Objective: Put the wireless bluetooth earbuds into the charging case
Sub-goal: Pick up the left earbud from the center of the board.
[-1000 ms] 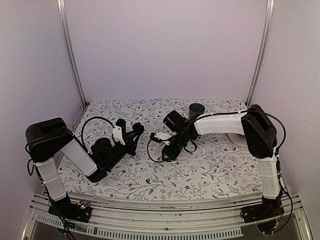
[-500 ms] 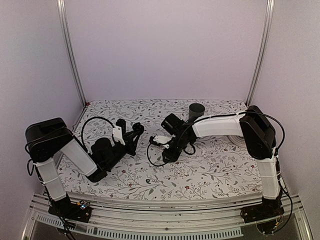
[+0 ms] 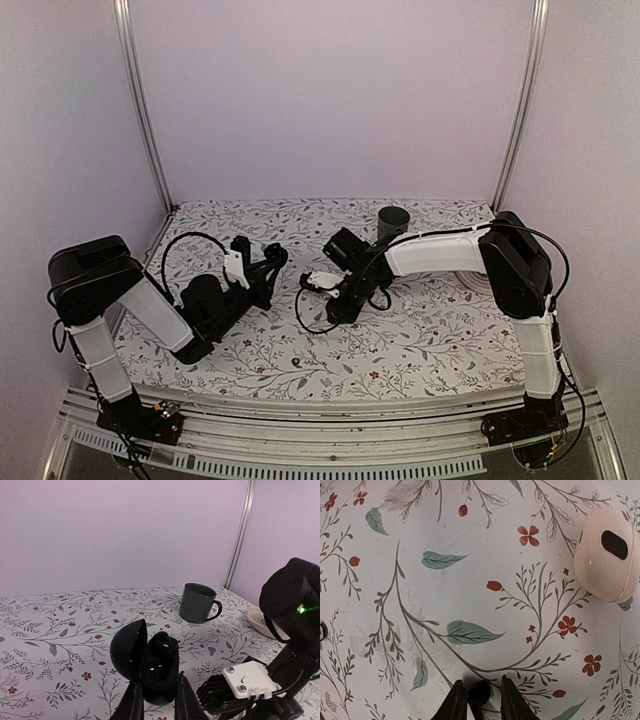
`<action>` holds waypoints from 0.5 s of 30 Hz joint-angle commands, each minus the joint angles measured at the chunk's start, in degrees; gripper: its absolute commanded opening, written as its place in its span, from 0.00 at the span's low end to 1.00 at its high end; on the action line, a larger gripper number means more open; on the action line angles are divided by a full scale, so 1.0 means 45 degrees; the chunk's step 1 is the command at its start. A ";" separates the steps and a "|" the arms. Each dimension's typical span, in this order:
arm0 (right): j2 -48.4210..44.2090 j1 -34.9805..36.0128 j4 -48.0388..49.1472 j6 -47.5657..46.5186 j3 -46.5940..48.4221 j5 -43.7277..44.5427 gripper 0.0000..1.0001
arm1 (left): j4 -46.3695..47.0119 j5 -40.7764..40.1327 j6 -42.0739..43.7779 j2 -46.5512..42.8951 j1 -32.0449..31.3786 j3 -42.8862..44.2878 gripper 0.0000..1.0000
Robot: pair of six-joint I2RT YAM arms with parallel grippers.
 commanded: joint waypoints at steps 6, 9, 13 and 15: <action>0.0355 0.0113 -0.0271 0.0007 -0.0252 0.0204 0.20 | 0.0004 0.0115 0.0023 -0.0167 0.0207 0.0104 0.00; 0.0369 0.0120 -0.0290 0.0063 -0.0233 0.0209 0.13 | -0.0004 0.0111 0.0007 -0.0149 0.0208 0.0105 0.00; 0.0347 0.0118 -0.0276 0.0238 -0.0177 0.0075 0.08 | -0.0002 0.0116 -0.0013 -0.0156 0.0221 0.0086 0.00; 0.0367 0.0114 -0.0294 0.0361 -0.0085 0.0042 0.06 | 0.0011 0.0116 -0.0014 -0.0153 0.0218 0.0085 0.00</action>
